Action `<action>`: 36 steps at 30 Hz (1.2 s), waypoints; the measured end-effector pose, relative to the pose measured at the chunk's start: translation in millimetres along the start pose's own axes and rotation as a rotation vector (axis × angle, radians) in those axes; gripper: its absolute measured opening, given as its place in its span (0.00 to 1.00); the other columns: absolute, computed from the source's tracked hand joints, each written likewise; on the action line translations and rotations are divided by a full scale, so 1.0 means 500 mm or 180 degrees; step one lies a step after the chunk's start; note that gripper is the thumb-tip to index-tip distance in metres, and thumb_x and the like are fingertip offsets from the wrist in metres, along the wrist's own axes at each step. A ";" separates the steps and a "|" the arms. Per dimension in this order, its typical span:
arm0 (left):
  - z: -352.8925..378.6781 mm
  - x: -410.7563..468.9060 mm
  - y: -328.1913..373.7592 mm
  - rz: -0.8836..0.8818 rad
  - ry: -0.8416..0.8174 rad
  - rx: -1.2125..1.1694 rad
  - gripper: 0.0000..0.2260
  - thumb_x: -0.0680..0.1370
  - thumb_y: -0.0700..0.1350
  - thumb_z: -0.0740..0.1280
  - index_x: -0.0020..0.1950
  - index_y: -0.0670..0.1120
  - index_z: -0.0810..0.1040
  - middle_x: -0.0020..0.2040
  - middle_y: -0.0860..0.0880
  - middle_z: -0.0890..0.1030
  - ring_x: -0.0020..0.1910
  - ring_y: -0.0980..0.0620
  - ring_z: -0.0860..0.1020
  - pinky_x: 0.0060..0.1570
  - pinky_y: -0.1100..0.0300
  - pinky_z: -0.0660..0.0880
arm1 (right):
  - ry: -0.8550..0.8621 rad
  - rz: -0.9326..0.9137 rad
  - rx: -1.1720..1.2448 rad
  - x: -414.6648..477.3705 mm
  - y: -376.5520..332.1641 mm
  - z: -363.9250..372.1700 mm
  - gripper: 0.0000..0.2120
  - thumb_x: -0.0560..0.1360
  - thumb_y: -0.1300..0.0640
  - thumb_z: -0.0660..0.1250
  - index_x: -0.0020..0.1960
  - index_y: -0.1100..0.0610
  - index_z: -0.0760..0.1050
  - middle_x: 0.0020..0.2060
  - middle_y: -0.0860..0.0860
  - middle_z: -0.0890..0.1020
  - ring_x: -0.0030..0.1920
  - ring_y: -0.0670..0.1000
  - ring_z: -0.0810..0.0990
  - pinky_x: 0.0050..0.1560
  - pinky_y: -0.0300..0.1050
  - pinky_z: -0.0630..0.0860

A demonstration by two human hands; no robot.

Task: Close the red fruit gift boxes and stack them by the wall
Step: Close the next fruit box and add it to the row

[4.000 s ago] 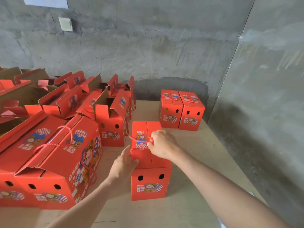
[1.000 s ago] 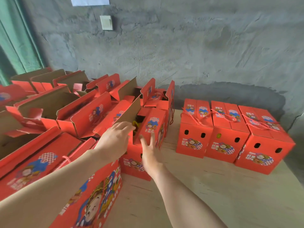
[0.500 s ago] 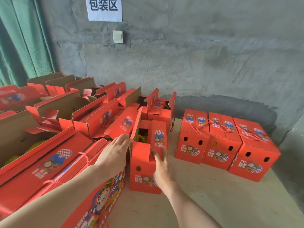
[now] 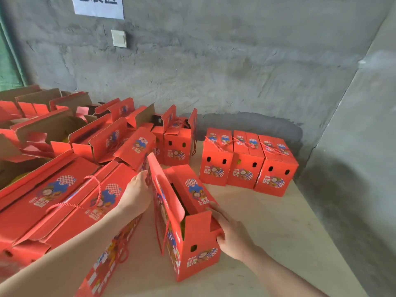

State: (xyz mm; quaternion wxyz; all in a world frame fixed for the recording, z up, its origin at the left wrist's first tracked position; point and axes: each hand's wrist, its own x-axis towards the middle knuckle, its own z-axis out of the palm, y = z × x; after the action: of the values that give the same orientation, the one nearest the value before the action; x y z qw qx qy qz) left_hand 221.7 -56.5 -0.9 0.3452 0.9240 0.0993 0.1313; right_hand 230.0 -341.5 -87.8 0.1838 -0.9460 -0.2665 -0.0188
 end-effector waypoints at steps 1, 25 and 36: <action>0.003 -0.007 0.005 -0.0031 -0.0011 -0.0028 0.22 0.80 0.36 0.53 0.74 0.37 0.59 0.71 0.36 0.66 0.71 0.39 0.64 0.68 0.51 0.60 | -0.0036 -0.0029 0.0018 -0.024 0.009 -0.009 0.37 0.71 0.62 0.62 0.76 0.41 0.55 0.72 0.28 0.44 0.54 0.51 0.80 0.52 0.38 0.75; 0.151 -0.012 -0.019 -0.1766 -0.0415 -0.3040 0.35 0.79 0.64 0.51 0.73 0.37 0.63 0.69 0.43 0.71 0.62 0.46 0.72 0.64 0.52 0.67 | 0.2232 0.1638 0.2899 -0.178 -0.039 -0.012 0.26 0.77 0.42 0.49 0.73 0.47 0.58 0.73 0.51 0.65 0.73 0.49 0.64 0.73 0.55 0.60; 0.140 -0.082 -0.009 -0.1640 -0.0172 -0.2876 0.33 0.81 0.61 0.49 0.73 0.35 0.61 0.69 0.38 0.70 0.60 0.45 0.73 0.58 0.56 0.66 | 0.2139 0.1719 0.3117 -0.163 0.009 -0.019 0.23 0.73 0.30 0.51 0.64 0.36 0.63 0.66 0.53 0.74 0.67 0.55 0.72 0.68 0.61 0.67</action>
State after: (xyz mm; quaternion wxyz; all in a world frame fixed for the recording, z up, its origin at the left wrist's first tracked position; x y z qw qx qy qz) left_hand 204.4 -107.0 -62.1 0.7331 0.6314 0.2481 0.0479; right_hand 162.9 -389.2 -91.4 0.6651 -0.7290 0.0748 -0.1432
